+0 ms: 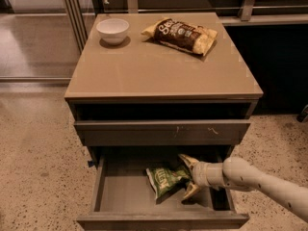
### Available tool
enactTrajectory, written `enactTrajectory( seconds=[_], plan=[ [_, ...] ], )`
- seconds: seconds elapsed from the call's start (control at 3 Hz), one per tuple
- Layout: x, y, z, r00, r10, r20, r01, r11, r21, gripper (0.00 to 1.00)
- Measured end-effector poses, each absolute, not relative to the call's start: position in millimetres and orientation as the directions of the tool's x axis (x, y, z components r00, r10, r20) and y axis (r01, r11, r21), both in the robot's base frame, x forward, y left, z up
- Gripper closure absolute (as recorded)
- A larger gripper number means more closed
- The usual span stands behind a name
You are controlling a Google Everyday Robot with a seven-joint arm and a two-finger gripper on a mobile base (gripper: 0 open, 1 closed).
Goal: Place green jalapeno chip bag into middle drawer
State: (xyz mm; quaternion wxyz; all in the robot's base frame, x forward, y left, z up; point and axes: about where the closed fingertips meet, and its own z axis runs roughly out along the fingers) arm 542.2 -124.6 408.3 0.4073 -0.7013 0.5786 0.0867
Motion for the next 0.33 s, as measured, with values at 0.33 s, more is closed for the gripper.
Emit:
enactTrajectory(
  seconds=[0.33],
  plan=[
    [542.2, -124.6, 408.3, 0.315, -0.741, -0.593, -0.882, 0.001, -0.471, 0.0]
  ],
)
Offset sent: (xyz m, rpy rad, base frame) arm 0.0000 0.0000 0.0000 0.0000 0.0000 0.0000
